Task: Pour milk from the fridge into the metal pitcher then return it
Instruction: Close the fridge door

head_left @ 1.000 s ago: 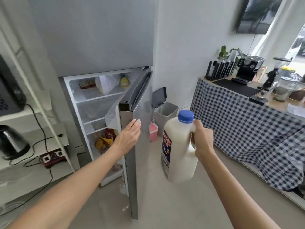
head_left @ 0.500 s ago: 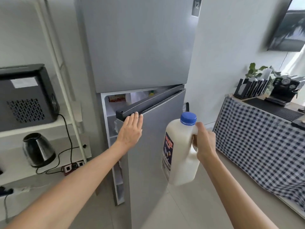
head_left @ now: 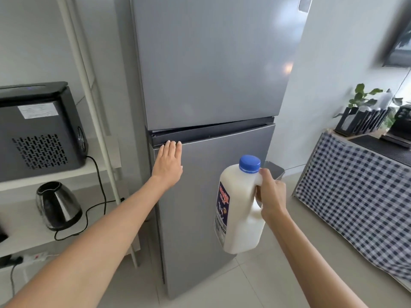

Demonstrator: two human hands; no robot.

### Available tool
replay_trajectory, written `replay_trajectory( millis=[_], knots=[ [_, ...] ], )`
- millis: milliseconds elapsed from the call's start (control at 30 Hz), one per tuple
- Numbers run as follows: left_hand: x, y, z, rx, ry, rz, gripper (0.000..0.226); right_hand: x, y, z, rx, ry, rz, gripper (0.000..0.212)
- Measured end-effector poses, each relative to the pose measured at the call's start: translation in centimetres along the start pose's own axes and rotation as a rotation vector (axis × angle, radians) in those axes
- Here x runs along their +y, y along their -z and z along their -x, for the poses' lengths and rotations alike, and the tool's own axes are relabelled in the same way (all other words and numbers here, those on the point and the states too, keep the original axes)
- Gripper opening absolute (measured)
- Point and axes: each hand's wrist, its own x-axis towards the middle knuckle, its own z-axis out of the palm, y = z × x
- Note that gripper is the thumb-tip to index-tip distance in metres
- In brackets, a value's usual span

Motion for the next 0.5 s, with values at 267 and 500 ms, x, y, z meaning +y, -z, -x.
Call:
replay_trajectory(
  millis=[267, 500],
  knots=[
    [-2.5, -1.1, -2.5, -0.079, -0.012, 0.069, 0.084, 0.4, -1.9, -1.3, 0.0, -0.006, 0.026, 0.04],
    [-2.4, -1.0, -2.4, -0.119, -0.009, 0.108, 0.084, 0.4, -2.0, -1.7, 0.001, 0.009, 0.033, 0.041]
  ],
)
